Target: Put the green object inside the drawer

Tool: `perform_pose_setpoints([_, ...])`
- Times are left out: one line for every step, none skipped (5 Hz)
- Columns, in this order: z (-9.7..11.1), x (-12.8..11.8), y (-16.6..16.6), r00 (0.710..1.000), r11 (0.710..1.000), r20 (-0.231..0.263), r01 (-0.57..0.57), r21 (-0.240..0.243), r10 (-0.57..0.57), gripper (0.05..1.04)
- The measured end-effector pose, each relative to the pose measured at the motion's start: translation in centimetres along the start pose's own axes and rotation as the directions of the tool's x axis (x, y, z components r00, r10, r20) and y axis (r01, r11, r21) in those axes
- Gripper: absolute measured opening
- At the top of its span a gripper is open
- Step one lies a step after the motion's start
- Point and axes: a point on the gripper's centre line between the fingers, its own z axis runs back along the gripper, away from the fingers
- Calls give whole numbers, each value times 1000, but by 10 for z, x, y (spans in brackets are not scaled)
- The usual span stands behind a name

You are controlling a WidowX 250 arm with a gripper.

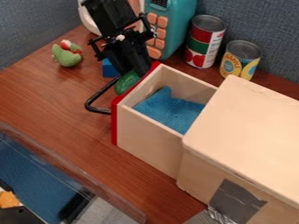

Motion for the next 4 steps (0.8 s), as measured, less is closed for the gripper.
perform_pose_setpoints([-7,0,-9,1000,1000,-8,17,-16,-17,291])
perform_pose_setpoints([-12,-4,-10,1000,999,-16,20,-31,-20,291])
perform_pose_setpoints([-27,-4,-17,999,997,-28,44,-60,-46,291])
perform_pose_setpoints([-30,-4,-18,995,992,-27,98,-84,-100,355])
